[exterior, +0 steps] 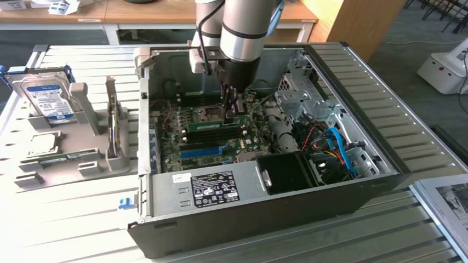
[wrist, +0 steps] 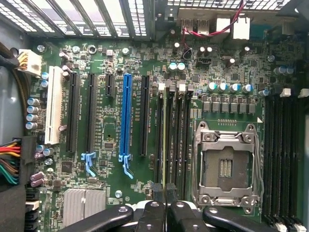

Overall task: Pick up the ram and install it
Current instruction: 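Insert the ram into the slot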

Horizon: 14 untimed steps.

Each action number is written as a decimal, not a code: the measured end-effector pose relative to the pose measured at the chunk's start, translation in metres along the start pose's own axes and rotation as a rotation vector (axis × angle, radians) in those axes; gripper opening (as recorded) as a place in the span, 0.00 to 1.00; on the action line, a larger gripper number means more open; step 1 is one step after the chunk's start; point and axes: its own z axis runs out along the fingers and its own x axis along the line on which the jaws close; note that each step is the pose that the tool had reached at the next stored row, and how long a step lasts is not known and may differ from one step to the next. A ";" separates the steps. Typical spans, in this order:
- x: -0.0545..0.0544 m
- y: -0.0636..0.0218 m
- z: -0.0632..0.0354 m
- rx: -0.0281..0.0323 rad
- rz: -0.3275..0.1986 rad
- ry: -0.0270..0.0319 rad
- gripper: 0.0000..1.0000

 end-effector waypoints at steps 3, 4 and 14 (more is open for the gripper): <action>0.000 -0.0001 0.0028 0.0000 0.000 0.0000 0.12; 0.000 -0.0002 0.0037 0.0000 0.000 0.0000 0.12; 0.002 -0.0002 0.0048 0.0001 0.000 0.0000 0.12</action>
